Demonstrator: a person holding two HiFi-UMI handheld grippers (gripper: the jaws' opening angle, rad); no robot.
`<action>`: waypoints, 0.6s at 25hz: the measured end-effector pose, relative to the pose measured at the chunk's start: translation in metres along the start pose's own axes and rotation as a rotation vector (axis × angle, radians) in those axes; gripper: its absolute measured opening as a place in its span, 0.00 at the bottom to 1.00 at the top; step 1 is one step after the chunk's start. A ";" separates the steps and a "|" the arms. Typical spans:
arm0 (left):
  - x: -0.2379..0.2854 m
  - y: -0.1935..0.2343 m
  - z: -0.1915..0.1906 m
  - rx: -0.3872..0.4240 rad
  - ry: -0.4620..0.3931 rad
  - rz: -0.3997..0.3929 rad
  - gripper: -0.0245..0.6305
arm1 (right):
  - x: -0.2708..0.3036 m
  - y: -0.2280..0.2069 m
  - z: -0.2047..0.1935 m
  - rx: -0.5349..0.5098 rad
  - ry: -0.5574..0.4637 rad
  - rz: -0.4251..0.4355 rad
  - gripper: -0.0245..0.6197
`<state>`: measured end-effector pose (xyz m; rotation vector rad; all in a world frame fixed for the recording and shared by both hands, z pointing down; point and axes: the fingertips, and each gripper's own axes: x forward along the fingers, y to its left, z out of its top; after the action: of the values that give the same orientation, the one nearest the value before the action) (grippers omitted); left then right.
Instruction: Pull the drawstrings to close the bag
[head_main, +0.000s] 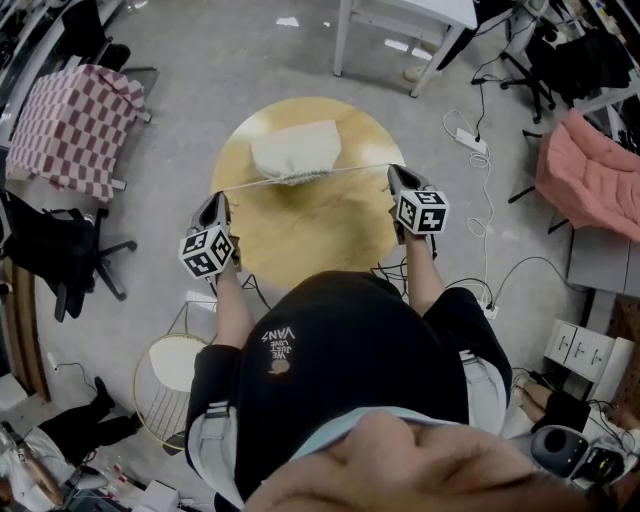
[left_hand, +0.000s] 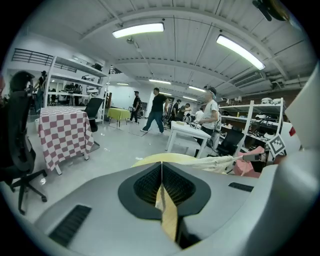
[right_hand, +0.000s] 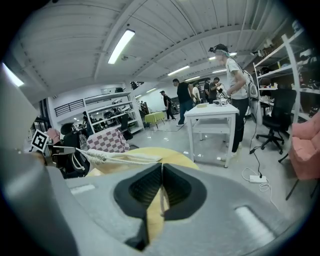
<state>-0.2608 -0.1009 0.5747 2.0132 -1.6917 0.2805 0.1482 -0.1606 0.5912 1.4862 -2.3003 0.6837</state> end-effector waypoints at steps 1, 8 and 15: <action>0.002 0.001 -0.002 -0.005 0.006 0.002 0.06 | 0.001 0.000 -0.002 -0.001 0.007 -0.002 0.04; 0.008 0.007 -0.022 -0.050 0.038 0.016 0.06 | 0.008 0.002 -0.026 -0.003 0.068 -0.008 0.05; 0.009 0.011 -0.046 -0.072 0.087 0.023 0.07 | 0.013 0.005 -0.053 -0.020 0.126 -0.007 0.05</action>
<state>-0.2621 -0.0873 0.6207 1.9032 -1.6487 0.3069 0.1387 -0.1395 0.6408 1.3995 -2.2005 0.7290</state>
